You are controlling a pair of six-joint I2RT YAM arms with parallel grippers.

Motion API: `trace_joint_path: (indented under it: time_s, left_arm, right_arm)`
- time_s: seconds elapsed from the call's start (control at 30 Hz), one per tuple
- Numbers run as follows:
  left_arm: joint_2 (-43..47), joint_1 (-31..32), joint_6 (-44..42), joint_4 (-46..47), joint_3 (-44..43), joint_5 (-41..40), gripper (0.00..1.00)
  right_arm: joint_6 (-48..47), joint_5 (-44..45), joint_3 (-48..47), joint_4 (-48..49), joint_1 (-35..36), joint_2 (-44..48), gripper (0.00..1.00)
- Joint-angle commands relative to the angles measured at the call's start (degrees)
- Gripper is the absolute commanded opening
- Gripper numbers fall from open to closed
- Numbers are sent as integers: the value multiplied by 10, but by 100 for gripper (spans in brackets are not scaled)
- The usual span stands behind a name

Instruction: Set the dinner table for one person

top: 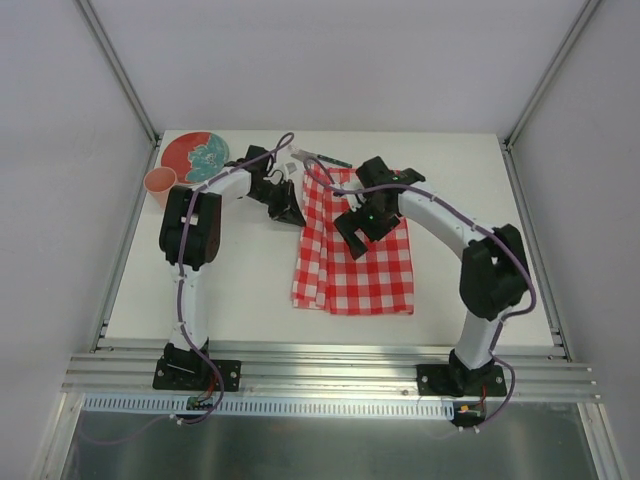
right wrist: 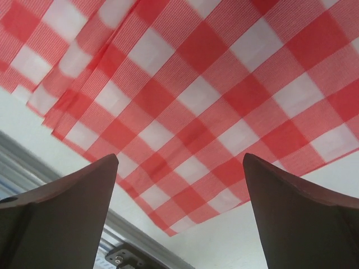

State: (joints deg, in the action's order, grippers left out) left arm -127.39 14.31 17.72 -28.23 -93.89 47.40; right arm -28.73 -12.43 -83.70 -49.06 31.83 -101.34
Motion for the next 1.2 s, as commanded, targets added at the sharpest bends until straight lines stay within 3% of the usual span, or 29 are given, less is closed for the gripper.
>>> trace_joint_path:
  time_s: [0.0,0.17,0.37,0.7,1.17]
  left_arm:
    - [48,4,-31,-30,6,3,0]
    - [68,4,-30,-31,58,7,0]
    - [71,4,-32,-40,78,7,0]
    - [50,3,-21,-39,35,10,0]
    - [48,3,-15,-38,36,14,0]
  right_arm:
    - [38,44,-96,25,4,-71,99]
    - [131,100,-176,55,17,-148,99]
    - [199,101,-240,55,60,-204,99]
    - [208,92,-230,51,134,-246,99]
    - [191,148,-222,56,117,-272,97]
